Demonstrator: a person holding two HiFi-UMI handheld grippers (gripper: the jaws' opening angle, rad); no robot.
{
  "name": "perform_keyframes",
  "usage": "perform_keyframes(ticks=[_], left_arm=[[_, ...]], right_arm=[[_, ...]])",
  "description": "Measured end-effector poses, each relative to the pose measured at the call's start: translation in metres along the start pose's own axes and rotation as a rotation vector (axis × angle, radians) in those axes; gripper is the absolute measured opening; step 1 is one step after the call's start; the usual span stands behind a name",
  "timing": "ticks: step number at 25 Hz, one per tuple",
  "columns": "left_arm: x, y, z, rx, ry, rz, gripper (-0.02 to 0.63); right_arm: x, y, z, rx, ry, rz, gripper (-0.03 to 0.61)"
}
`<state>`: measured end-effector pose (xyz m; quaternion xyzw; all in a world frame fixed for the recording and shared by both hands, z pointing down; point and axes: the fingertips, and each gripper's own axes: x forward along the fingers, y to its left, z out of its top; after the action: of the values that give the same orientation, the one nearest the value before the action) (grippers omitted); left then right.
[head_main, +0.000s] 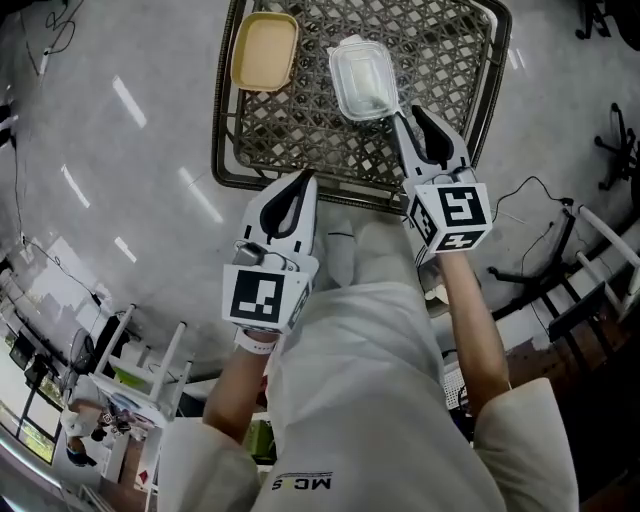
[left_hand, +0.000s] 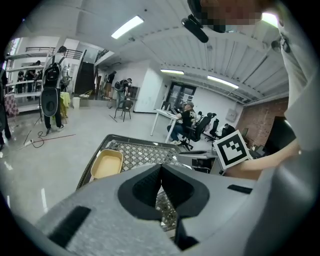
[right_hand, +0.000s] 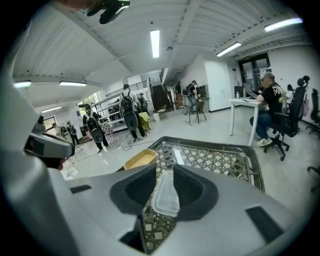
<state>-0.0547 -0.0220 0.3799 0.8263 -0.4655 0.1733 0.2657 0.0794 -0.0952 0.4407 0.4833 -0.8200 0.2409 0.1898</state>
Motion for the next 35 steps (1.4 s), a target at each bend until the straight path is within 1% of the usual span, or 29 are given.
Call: perform_keyframes(ticks=[4, 9, 11, 14, 17, 23, 29, 35], left_arm=[[0.023, 0.007, -0.015, -0.013, 0.016, -0.005, 0.023], [0.046, 0.013, -0.021, -0.059, 0.031, -0.003, 0.023], [0.051, 0.020, -0.026, -0.056, 0.036, 0.007, 0.023], [0.057, 0.033, -0.036, -0.024, 0.045, 0.022, 0.023], [0.062, 0.040, -0.041, -0.027, 0.051, 0.033, 0.023], [0.072, 0.042, -0.051, -0.037, 0.071, 0.029, 0.023], [0.080, 0.036, -0.049, -0.061, 0.078, 0.026, 0.023], [0.085, 0.037, -0.047, -0.044, 0.092, 0.020, 0.023]], right_arm=[[0.026, -0.011, -0.021, 0.015, 0.029, -0.019, 0.100], [0.052, -0.030, -0.049, 0.036, 0.059, -0.049, 0.100], [0.060, -0.037, -0.057, 0.042, 0.064, -0.064, 0.101], [0.071, -0.045, -0.066, 0.042, 0.078, -0.075, 0.100], [0.083, -0.051, -0.074, 0.039, 0.093, -0.080, 0.100], [0.100, -0.057, -0.087, 0.024, 0.132, -0.084, 0.100], [0.112, -0.064, -0.100, 0.036, 0.169, -0.086, 0.103], [0.118, -0.074, -0.107, 0.006, 0.221, -0.116, 0.103]])
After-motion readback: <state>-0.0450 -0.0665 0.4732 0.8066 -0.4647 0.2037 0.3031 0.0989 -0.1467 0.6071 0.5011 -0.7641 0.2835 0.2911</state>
